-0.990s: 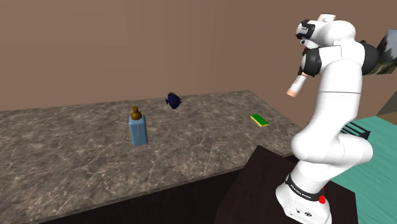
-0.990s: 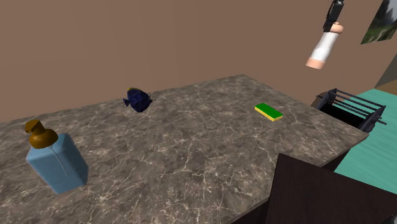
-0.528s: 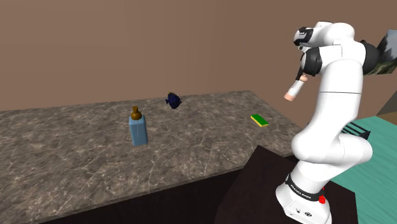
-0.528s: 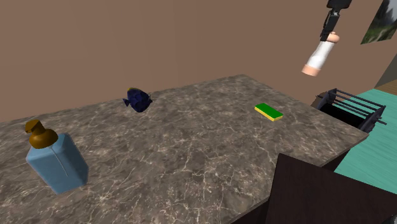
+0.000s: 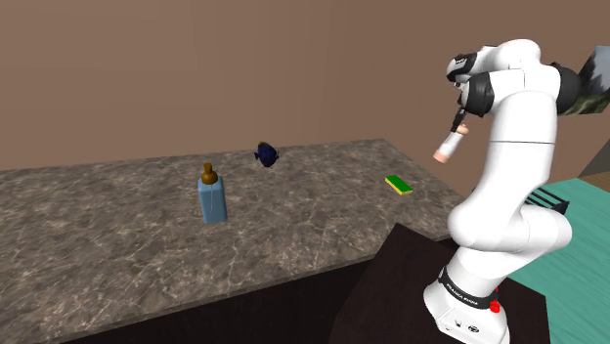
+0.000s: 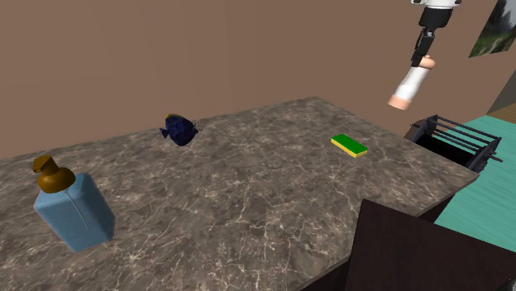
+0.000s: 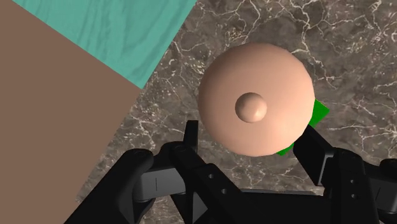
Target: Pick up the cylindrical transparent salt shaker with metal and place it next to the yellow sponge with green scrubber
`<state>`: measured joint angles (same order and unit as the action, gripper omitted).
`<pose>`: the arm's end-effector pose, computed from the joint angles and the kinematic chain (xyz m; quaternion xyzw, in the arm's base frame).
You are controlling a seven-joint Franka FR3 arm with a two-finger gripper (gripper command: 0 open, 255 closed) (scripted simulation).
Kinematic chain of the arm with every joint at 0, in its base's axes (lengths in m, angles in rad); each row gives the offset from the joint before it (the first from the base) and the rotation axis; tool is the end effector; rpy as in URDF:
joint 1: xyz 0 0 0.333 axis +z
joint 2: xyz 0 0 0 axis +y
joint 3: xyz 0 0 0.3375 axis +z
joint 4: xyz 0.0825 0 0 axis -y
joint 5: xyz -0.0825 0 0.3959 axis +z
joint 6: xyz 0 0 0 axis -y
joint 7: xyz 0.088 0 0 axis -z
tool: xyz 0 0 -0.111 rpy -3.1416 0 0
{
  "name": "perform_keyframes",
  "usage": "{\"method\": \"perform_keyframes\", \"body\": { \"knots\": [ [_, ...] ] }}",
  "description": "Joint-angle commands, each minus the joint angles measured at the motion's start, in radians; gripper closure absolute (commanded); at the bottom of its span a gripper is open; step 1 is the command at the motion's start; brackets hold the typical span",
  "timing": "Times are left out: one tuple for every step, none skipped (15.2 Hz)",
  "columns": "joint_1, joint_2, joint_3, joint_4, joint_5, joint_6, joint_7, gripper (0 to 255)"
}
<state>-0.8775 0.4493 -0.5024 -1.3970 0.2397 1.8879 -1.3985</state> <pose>0.2167 -0.6782 0.4954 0.9988 0.0035 0.0198 0.0453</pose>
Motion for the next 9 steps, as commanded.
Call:
{"method": "perform_keyframes", "body": {
  "knots": [
    [0.004, -0.001, 0.001, -0.026, 0.001, 0.026, -0.002, 255],
    [0.005, 0.000, 0.002, -0.038, 0.002, 0.039, -0.003, 255],
    [0.005, 0.002, 0.002, -0.049, 0.003, 0.051, -0.005, 255],
    [0.006, 0.004, 0.003, -0.060, 0.005, 0.064, -0.006, 255],
    [0.007, 0.006, 0.004, -0.071, 0.007, 0.076, -0.008, 255],
    [0.008, 0.008, 0.005, -0.081, 0.008, 0.088, -0.009, 255],
    [0.008, 0.010, 0.006, -0.091, 0.010, 0.100, -0.011, 255],
    [0.008, 0.013, 0.007, -0.101, 0.012, 0.112, -0.012, 255],
    [0.009, 0.016, 0.008, -0.110, 0.014, 0.124, -0.014, 255]
  ]
}}
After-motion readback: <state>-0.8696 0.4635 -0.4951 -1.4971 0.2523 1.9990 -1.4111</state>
